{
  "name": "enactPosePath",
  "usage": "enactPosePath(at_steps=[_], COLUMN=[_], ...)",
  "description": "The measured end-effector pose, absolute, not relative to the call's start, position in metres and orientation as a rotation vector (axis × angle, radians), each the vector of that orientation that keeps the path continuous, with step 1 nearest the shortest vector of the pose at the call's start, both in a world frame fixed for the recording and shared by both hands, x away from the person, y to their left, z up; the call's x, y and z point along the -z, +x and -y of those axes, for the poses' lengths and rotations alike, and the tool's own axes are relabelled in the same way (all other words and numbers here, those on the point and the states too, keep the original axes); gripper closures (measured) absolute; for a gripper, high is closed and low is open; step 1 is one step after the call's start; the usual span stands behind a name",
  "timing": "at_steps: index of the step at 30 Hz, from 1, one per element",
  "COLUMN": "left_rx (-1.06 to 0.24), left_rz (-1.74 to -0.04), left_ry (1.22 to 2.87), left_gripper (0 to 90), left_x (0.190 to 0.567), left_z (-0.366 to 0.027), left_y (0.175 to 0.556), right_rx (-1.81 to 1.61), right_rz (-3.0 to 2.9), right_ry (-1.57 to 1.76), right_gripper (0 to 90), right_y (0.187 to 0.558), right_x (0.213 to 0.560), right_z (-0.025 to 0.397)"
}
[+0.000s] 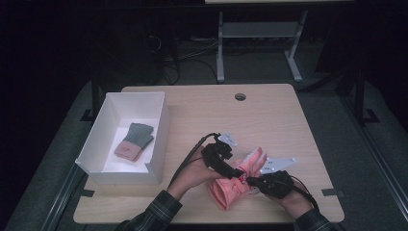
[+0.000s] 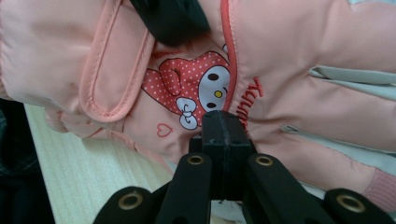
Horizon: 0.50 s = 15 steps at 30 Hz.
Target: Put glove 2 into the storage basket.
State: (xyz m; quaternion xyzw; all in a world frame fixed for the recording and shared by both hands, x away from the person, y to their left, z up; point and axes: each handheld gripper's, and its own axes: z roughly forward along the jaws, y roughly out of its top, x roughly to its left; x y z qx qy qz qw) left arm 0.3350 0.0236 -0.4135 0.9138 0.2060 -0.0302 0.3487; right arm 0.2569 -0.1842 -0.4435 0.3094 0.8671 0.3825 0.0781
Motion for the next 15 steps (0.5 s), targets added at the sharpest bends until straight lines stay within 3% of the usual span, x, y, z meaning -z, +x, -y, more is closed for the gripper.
enactPosePath(at_steps=[15], left_rx=[0.273], left_rz=[-0.610], left_ry=[2.379], left_gripper=[16.8], left_x=[0.445], left_z=[-0.018], left_y=[0.341], right_rx=[-1.090], right_rz=[-2.601], right_ry=[0.889], right_gripper=[90.0], right_y=[0.257], right_x=[0.452], right_z=[0.180])
